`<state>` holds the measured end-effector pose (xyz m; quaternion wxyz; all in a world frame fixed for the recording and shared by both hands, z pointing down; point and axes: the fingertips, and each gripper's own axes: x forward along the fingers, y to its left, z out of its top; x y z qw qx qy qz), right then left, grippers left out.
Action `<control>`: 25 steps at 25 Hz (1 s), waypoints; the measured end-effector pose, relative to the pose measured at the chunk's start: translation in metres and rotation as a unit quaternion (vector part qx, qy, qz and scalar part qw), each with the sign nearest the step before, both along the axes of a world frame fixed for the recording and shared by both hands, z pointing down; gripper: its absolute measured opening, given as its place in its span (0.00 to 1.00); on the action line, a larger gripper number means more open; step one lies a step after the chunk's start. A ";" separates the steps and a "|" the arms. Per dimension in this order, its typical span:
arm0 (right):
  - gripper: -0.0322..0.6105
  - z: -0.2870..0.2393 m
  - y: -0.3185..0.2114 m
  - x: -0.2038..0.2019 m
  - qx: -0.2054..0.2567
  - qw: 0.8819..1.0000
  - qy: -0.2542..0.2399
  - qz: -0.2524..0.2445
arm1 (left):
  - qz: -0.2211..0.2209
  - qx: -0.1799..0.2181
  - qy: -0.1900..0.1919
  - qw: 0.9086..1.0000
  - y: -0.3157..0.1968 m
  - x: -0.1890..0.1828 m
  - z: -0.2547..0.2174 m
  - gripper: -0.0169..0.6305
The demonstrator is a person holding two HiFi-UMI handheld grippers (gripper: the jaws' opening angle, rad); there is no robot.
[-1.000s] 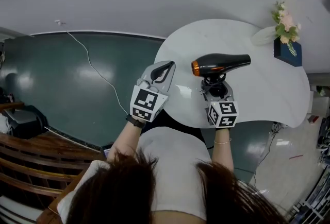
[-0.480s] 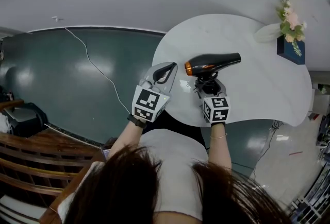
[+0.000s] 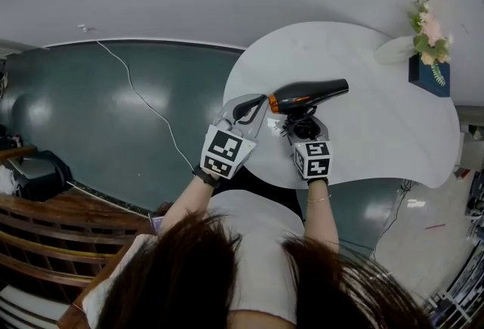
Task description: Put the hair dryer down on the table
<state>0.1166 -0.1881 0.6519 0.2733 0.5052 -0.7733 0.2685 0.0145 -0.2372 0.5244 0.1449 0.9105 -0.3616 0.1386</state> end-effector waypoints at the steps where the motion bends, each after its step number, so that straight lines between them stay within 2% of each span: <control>1: 0.45 0.001 0.000 -0.001 0.000 1.000 0.003 -0.002 | 0.000 0.000 0.000 1.000 -0.001 0.000 0.000 0.12; 8: 0.45 0.011 0.001 0.001 -0.008 1.000 0.025 -0.014 | -0.001 -0.002 0.002 1.000 -0.001 0.002 0.000 0.12; 25: 0.48 0.014 0.004 0.004 -0.030 0.999 0.009 0.007 | -0.007 0.004 0.007 1.000 -0.002 -0.001 -0.004 0.12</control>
